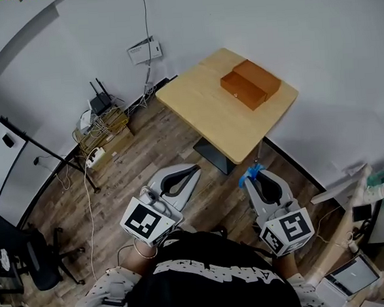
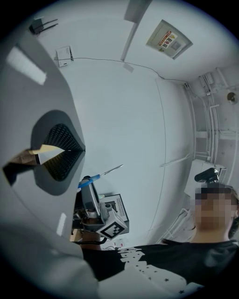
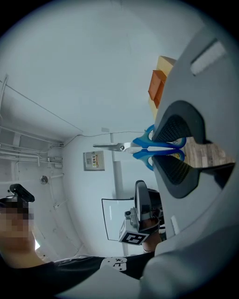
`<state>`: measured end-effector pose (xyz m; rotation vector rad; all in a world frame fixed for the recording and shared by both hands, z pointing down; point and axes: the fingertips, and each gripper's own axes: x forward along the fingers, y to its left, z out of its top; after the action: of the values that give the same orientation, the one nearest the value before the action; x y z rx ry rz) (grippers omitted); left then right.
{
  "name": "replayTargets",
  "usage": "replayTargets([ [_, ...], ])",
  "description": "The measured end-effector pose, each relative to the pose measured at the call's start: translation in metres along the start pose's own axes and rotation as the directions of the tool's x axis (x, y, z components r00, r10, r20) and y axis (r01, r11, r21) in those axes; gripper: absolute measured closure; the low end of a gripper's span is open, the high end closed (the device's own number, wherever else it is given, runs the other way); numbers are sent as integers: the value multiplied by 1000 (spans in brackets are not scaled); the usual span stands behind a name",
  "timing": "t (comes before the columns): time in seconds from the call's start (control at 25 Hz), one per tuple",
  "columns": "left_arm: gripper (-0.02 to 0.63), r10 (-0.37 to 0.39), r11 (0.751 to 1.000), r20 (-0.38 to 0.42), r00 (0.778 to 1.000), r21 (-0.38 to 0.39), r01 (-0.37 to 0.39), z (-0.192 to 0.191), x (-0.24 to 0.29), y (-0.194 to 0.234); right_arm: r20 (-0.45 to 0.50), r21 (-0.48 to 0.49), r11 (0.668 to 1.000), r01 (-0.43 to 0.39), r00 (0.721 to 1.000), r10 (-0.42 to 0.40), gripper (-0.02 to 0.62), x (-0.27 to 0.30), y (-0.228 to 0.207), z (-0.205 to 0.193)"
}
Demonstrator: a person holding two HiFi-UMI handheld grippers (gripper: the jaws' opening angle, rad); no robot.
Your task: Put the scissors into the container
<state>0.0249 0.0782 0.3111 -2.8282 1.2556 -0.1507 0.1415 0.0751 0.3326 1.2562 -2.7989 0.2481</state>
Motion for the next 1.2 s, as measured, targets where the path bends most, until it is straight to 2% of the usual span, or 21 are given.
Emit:
replayTargets([
  [0.16, 604, 19, 1000, -18, 1000, 7, -18, 0, 0, 5, -6, 16, 1000, -13, 1000, 14, 491, 5, -2, -3],
  [0.4, 604, 48, 999, 13, 999, 16, -49, 5, 7, 20, -14, 10, 1000, -15, 1000, 15, 491, 14, -6, -1],
  [0.52, 604, 17, 1000, 35, 999, 16, -18, 3, 13, 24, -16, 7, 1000, -3, 1000, 3, 491, 21, -9, -1],
  [0.64, 604, 6, 1000, 20, 1000, 3, -6, -1, 24, 37, -18, 5, 1000, 25, 1000, -25, 491, 31, -15, 0],
  [0.84, 604, -91, 995, 53, 994, -26, 93, -3, 57, 54, -23, 3, 996, 92, 995, -92, 491, 51, -40, 4],
  [0.96, 604, -111, 994, 97, 989, -10, 112, -1, 77, 77, -16, 3, 993, 122, 992, -121, 491, 70, -55, 9],
  [1.2, 604, -137, 990, 98, 986, -26, 140, -4, 109, 135, -36, -14, 987, 160, 986, -161, 491, 122, -80, 21],
])
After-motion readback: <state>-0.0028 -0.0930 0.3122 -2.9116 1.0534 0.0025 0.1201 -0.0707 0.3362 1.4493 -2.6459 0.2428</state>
